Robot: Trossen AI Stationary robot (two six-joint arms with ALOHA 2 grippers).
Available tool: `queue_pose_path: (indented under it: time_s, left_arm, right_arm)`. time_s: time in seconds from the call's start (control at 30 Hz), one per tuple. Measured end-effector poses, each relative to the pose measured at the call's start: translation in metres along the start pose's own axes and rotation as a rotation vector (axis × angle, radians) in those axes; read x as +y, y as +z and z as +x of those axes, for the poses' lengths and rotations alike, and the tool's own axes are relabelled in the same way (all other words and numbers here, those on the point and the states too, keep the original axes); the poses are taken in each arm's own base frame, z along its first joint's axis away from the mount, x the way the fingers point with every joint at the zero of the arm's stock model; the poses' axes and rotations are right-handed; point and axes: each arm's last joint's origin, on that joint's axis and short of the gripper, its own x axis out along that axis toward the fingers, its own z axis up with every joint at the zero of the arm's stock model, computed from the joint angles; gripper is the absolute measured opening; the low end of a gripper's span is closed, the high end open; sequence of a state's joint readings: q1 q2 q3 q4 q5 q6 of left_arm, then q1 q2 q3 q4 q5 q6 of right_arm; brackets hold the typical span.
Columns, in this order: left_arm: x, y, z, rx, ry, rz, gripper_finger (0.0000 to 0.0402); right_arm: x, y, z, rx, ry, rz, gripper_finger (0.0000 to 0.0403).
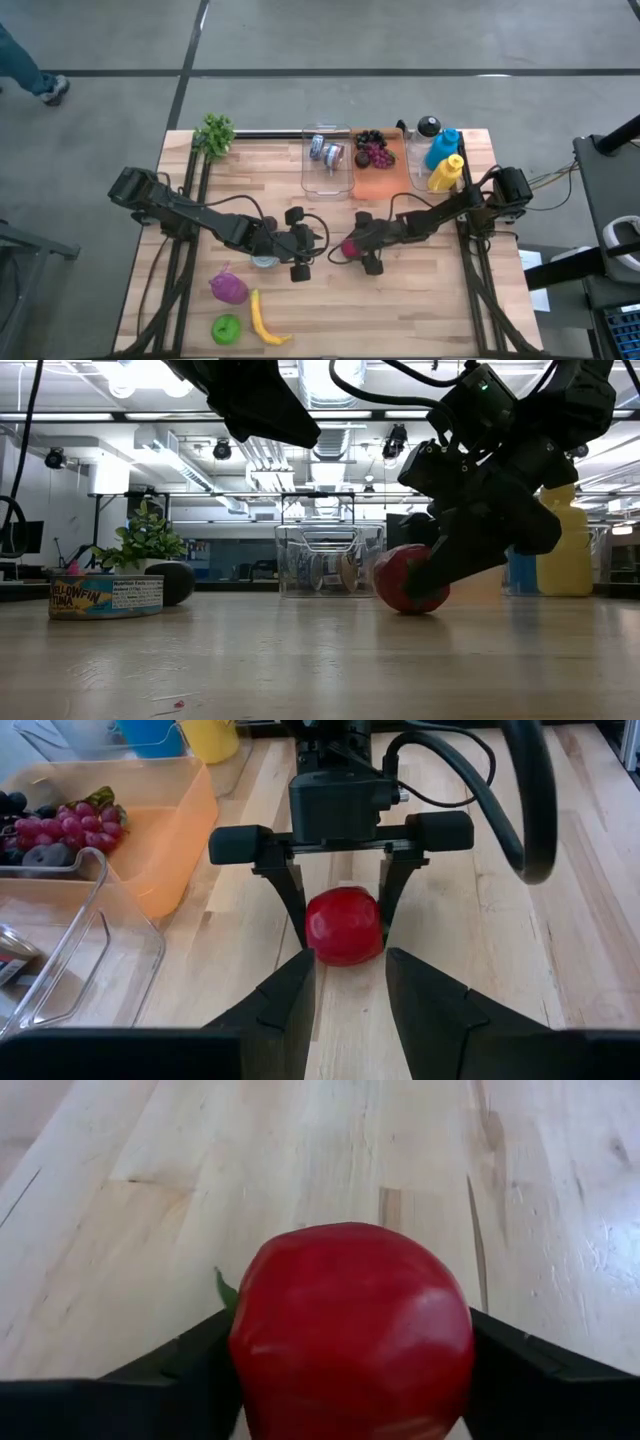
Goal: Pick & Place Food Item
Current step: Put the red tomato into the orange bin
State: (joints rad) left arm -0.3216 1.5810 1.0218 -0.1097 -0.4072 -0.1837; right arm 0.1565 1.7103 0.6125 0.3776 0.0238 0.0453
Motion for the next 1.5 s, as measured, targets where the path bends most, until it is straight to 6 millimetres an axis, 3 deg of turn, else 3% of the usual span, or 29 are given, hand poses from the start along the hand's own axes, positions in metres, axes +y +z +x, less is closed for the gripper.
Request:
queue_pose_path:
  time_s: [0.13, 0.5, 0.8, 1.13, 1.33, 1.5]
  left_arm:
    - [0.000, 0.000, 0.000, 0.000, 0.000, 0.000, 0.0129]
    - [0.000, 0.000, 0.000, 0.000, 0.000, -0.001, 0.0129]
    - [0.000, 0.000, 0.000, 0.000, 0.000, 0.000, 0.0129]
    - [0.000, 0.000, 0.000, 0.000, 0.000, 0.000, 0.0129]
    - [0.000, 0.000, 0.000, 0.000, 0.000, 0.000, 0.0129]
    - [0.000, 0.000, 0.000, 0.000, 0.000, -0.001, 0.0129]
  right_arm:
    - [0.000, 0.000, 0.000, -0.001, -0.002, 0.005, 0.0236]
    - [0.000, 0.007, -0.008, -0.034, 0.000, 0.030, 0.0257]
    - [-0.001, 0.026, -0.028, -0.138, -0.036, 0.013, 0.0235]
    - [-0.014, 0.044, -0.067, -0.225, -0.275, 0.085, 0.0238]
    - [-0.034, 0.051, -0.093, -0.317, -0.564, 0.275, 0.0235]
    - [-0.052, 0.050, -0.098, -0.348, -0.628, 0.389, 0.0238]
